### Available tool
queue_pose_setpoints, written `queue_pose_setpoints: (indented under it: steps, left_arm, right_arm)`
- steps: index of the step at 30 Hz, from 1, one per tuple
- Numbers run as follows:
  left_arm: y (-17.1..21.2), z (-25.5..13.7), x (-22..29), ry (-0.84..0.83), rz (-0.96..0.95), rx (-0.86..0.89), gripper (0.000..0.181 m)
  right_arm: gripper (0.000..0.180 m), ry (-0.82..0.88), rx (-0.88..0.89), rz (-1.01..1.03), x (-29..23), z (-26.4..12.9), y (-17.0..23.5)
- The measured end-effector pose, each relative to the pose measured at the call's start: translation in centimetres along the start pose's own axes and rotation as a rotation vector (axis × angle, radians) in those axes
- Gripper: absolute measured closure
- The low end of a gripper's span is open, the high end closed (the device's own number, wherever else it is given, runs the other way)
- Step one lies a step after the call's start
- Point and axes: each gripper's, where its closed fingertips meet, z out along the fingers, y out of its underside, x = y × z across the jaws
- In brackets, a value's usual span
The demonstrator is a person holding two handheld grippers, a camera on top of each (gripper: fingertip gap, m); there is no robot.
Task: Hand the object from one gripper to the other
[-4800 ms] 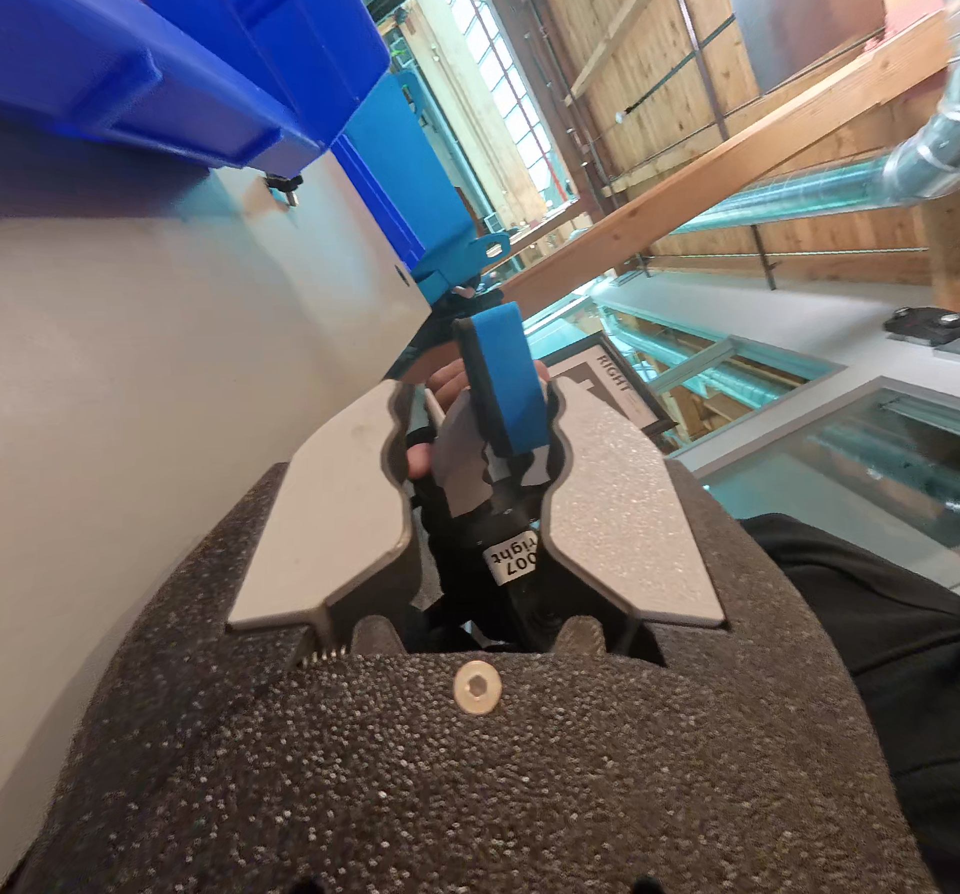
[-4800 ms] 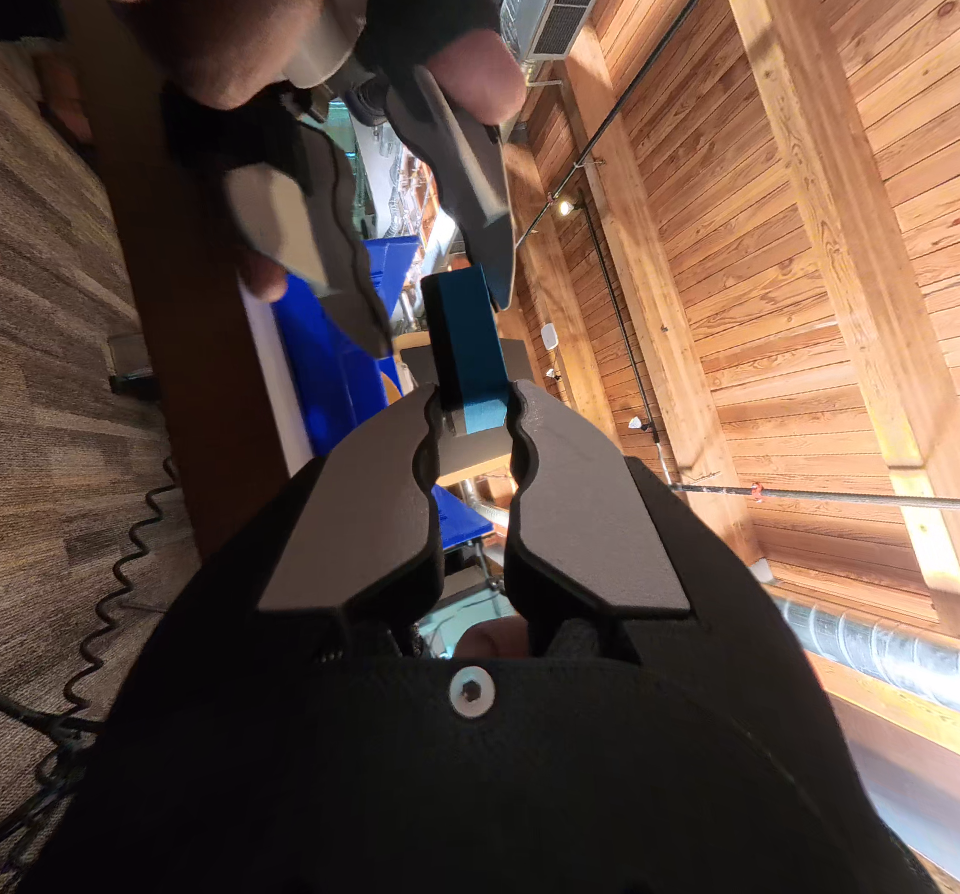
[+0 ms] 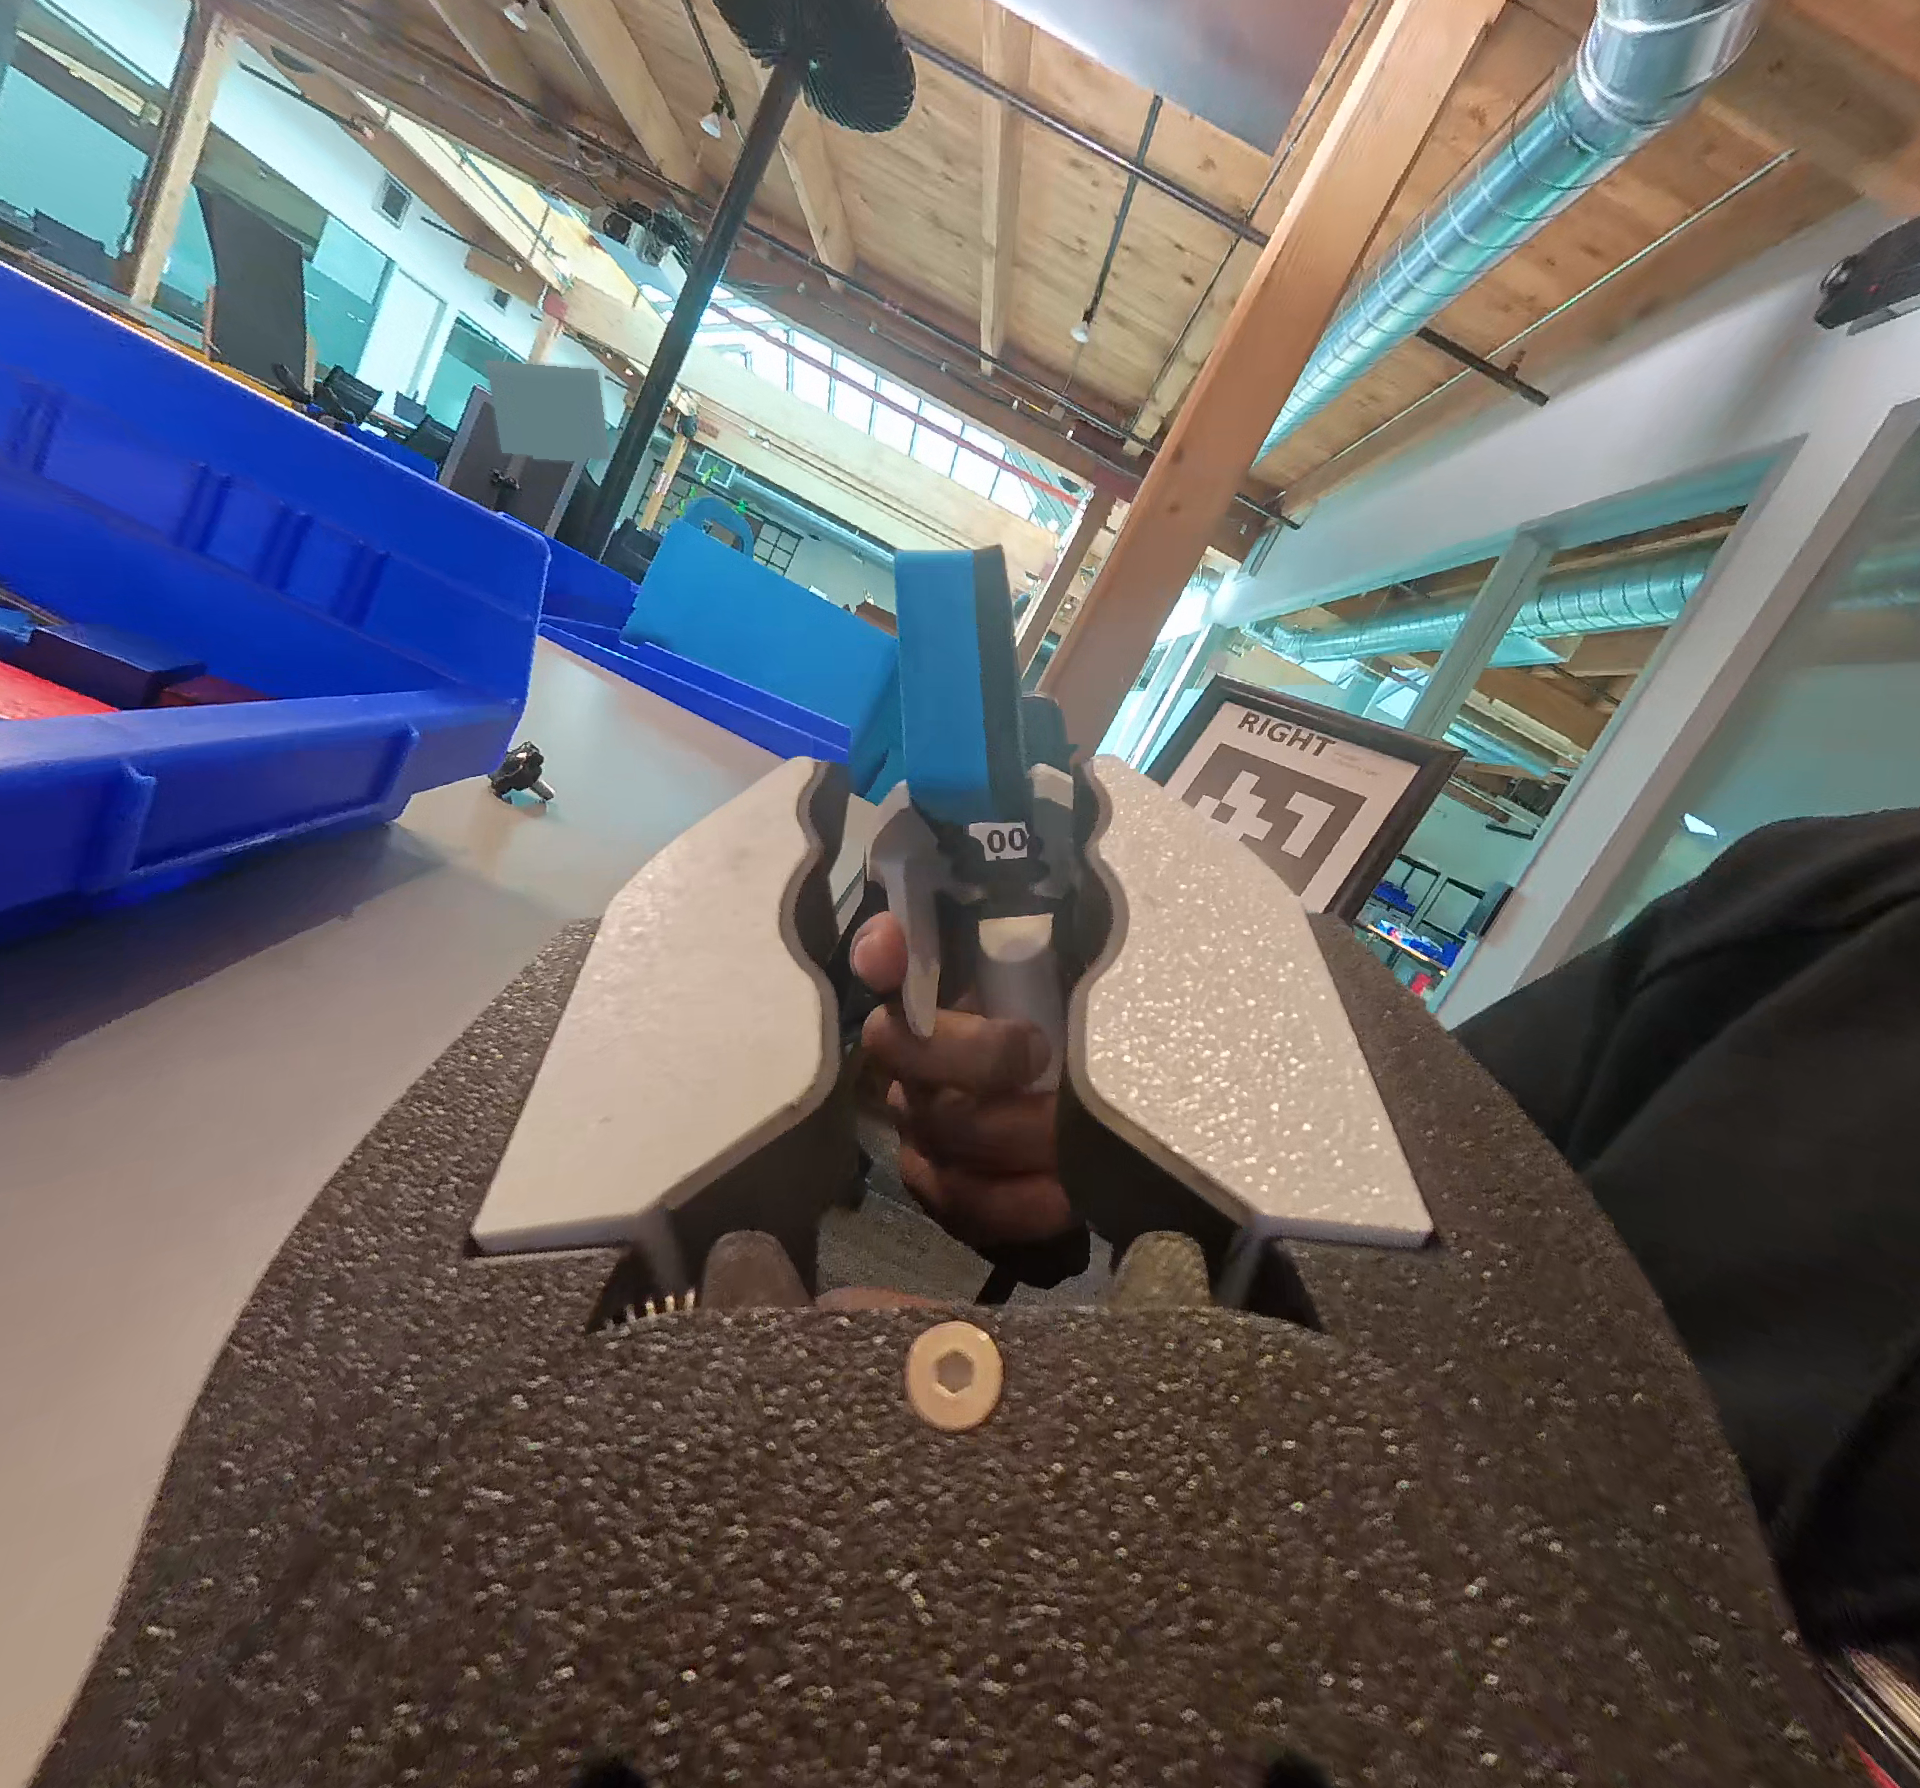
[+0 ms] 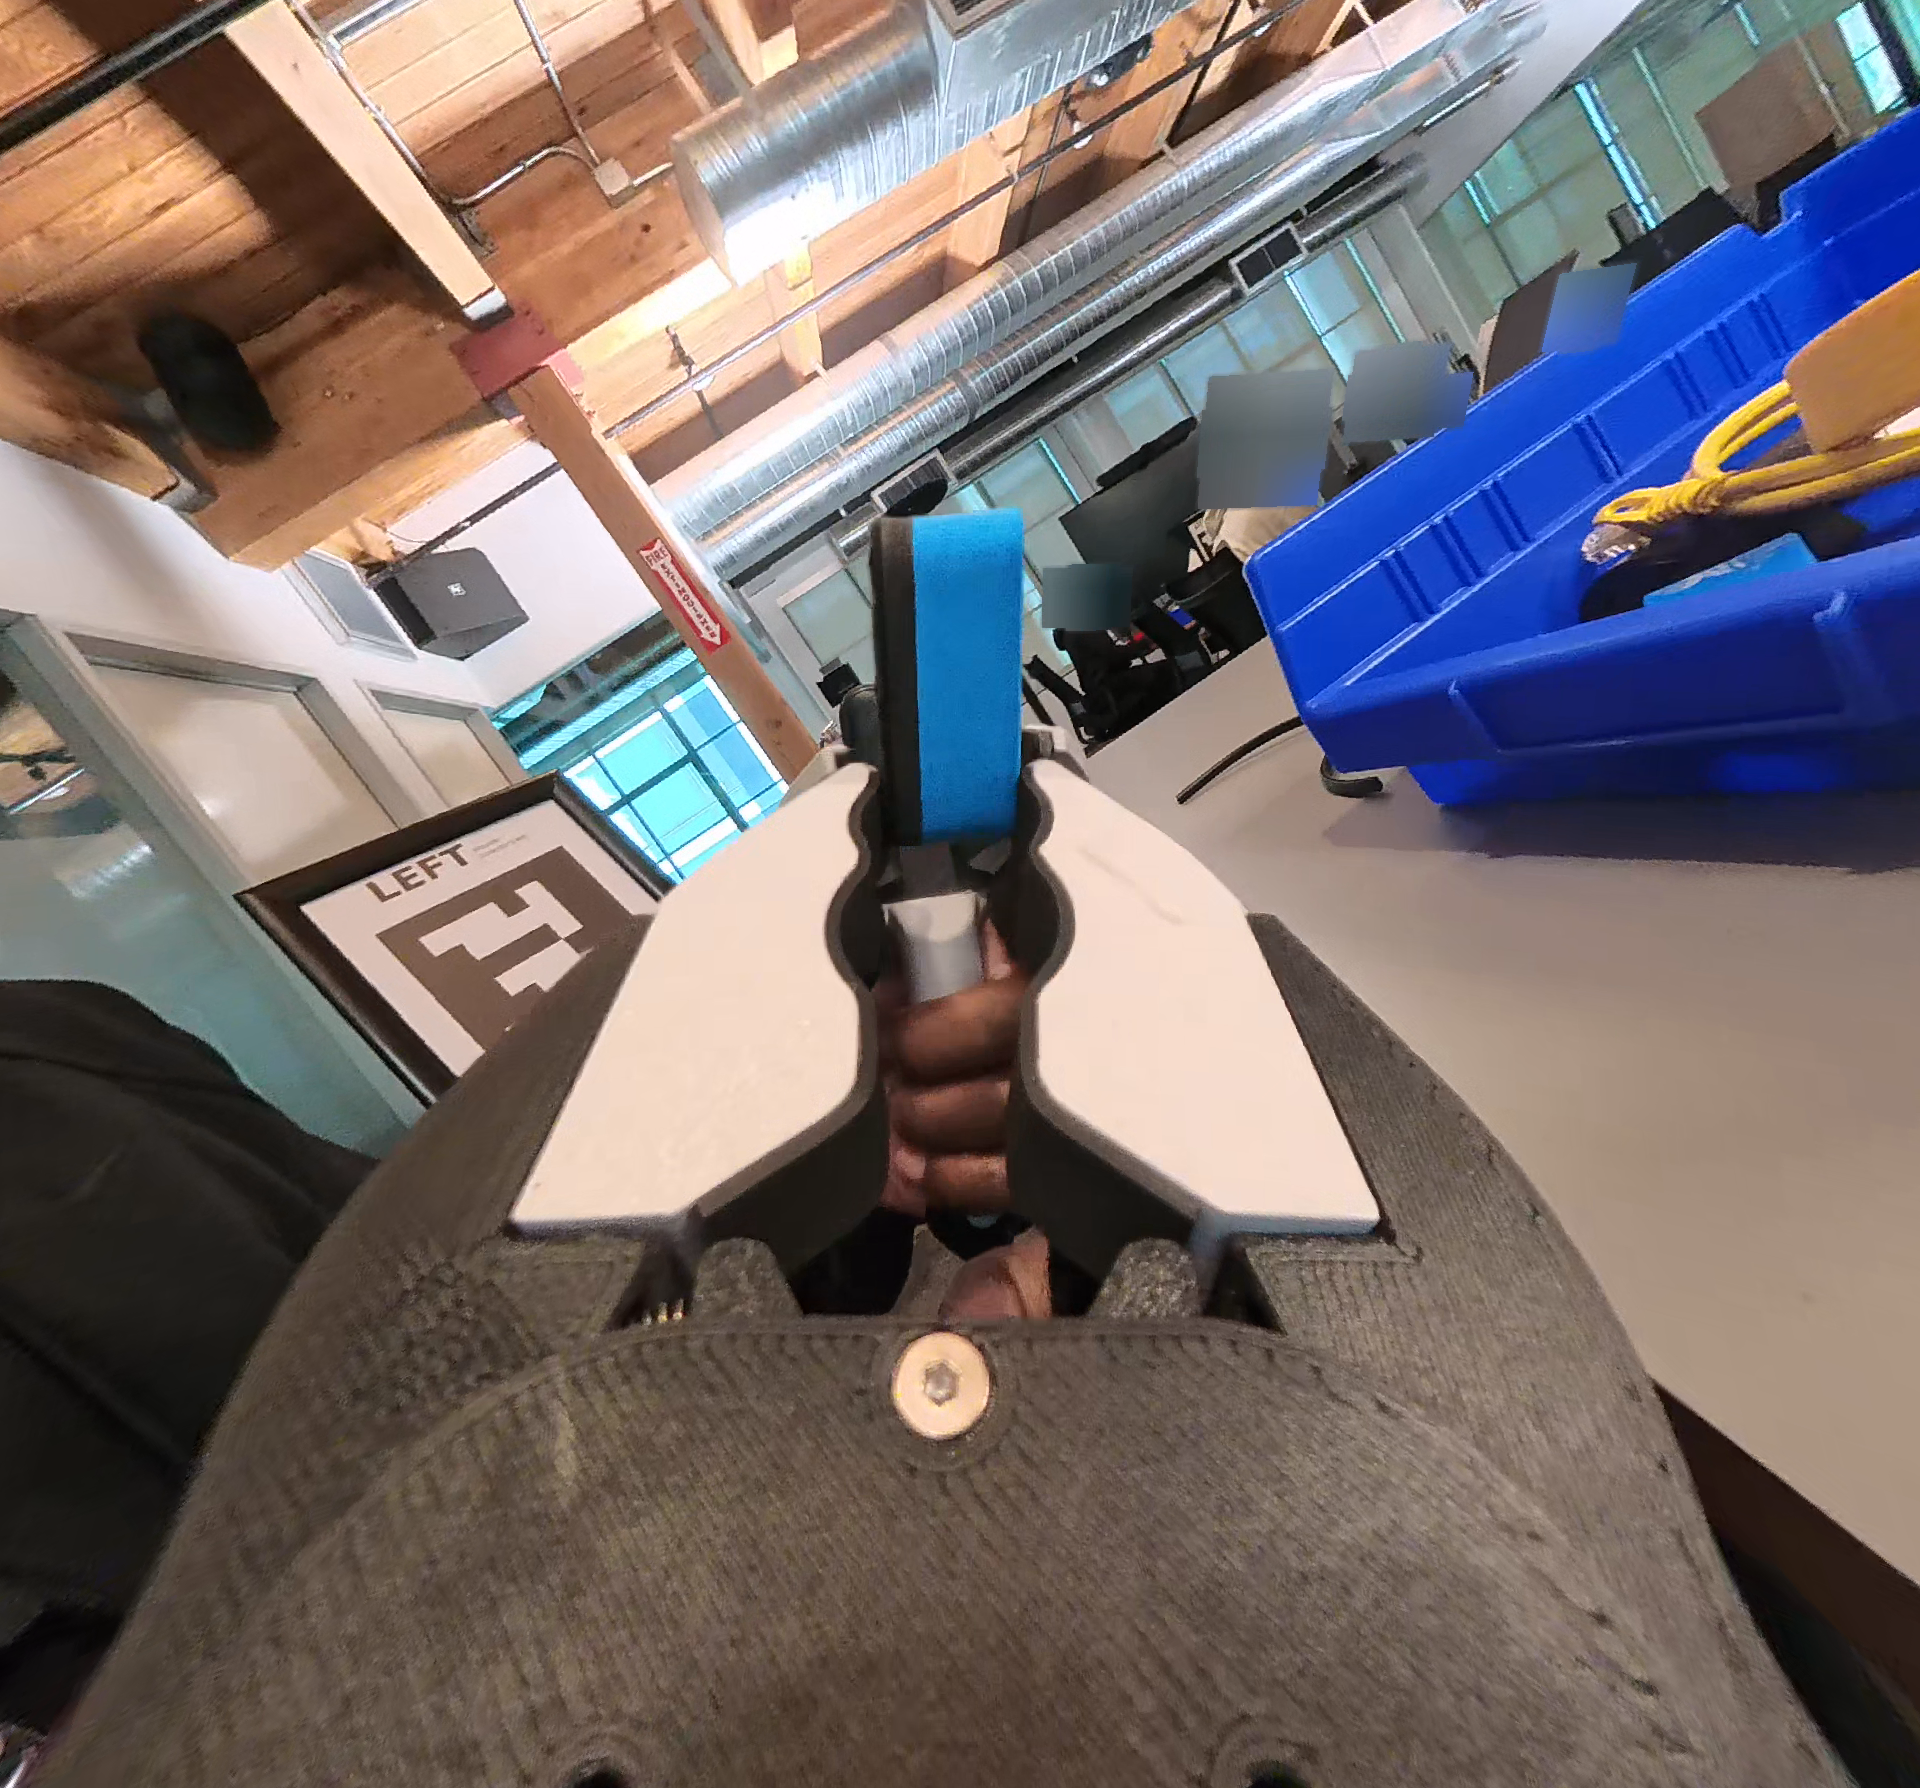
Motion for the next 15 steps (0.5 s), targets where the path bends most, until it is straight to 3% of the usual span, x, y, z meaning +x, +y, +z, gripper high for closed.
queue_pose_setpoints:
  steps: [10,15]
  left_arm:
    - [0.7,0.9,0.2,-0.010,-0.003,-0.013,0.144]
    - [0.8,0.9,0.7,0.001,0.023,-0.028,0.157]
  right_arm:
    - [0.158,-0.007,-0.024,-0.017,-0.4,0.3,0.9]
    - [0.157,0.010,-0.047,-0.068,-0.5,0.5,1.1]
